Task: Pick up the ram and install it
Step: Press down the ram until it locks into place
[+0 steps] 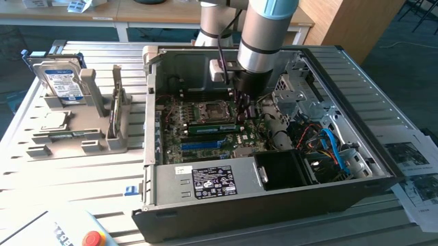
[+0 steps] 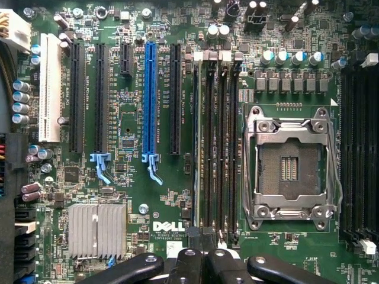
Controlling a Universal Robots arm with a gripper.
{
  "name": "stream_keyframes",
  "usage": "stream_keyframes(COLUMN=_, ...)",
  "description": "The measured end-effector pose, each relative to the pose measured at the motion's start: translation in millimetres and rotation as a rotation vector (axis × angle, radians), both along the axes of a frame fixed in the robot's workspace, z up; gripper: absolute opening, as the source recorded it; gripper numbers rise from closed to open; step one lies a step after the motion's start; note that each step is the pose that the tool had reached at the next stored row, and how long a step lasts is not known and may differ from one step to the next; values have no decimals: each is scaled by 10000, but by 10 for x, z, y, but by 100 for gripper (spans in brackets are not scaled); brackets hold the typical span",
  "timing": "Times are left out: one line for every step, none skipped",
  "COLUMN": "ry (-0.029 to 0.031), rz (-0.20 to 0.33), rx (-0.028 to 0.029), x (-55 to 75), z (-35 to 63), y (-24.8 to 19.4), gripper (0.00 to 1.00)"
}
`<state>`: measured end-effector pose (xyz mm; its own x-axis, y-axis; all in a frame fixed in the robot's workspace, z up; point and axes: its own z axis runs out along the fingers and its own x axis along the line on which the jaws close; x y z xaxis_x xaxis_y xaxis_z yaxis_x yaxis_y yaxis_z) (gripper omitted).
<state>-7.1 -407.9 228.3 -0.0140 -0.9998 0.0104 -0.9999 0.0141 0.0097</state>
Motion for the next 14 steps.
stream_keyframes(ry=0, rz=0, rx=-1, x=0, z=-2, y=0, gripper=10)
stream_keyframes(ry=1, rz=0, rx=-1, x=0, z=-2, y=0, gripper=10)
stream_keyframes(ry=0, rz=0, rx=-1, x=0, z=-2, y=0, gripper=10)
stream_keyframes(ry=0, rz=0, rx=-1, x=0, z=-2, y=0, gripper=10)
stream_keyframes(ry=0, rz=0, rx=-1, x=0, z=-2, y=0, gripper=10)
stream_keyframes(ry=0, rz=0, rx=0, x=0, z=-4, y=0, gripper=10)
stream_keyframes(ry=-1, rz=0, rx=3, x=0, z=-8, y=0, gripper=10)
stream_keyframes(ry=0, rz=0, rx=1, x=0, z=-10, y=0, gripper=10)
stream_keyframes(ry=0, rz=0, rx=-1, x=0, z=-12, y=0, gripper=10)
stream_keyframes(ry=0, rz=0, rx=-2, x=0, z=-12, y=0, gripper=10)
stream_keyframes(ry=1, rz=0, rx=-2, x=0, z=-12, y=0, gripper=10)
stream_keyframes(ry=1, rz=0, rx=-2, x=0, z=-12, y=0, gripper=10)
stream_keyframes(ry=0, rz=0, rx=0, x=0, z=-13, y=0, gripper=10)
stream_keyframes(ry=0, rz=0, rx=0, x=0, z=-13, y=0, gripper=10)
